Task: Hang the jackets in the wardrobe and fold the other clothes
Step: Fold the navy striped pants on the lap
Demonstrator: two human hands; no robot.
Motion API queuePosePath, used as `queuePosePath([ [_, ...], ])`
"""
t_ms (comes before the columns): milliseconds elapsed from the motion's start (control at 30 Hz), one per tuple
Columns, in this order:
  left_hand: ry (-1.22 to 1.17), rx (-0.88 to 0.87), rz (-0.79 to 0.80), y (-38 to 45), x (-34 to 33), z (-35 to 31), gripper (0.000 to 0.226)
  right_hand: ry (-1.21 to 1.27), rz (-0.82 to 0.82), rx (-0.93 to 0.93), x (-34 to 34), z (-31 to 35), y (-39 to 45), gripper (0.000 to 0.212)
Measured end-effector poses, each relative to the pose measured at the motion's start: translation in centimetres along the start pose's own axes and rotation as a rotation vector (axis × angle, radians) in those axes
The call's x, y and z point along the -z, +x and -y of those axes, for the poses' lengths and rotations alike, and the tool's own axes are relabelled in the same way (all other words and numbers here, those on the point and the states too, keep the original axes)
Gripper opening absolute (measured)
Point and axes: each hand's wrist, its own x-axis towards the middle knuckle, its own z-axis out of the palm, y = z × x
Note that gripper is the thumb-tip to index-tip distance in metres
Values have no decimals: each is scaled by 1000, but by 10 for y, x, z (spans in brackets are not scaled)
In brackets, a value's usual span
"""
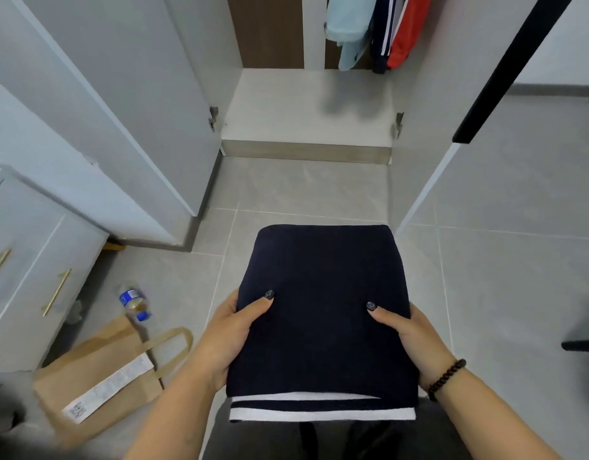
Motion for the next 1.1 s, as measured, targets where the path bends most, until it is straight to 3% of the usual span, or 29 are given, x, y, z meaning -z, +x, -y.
queuePosePath([
  [267,13,17,38,4,-36,-103,47,12,-79,-39,-13,105,-8,54],
  [833,128,-162,112,-130,-62,-364,16,-2,-64,100,-126,345,-138,61],
  [1100,160,-326,144,-179,-52,-452,22,-56,-46,267,-185,423,-178,57],
])
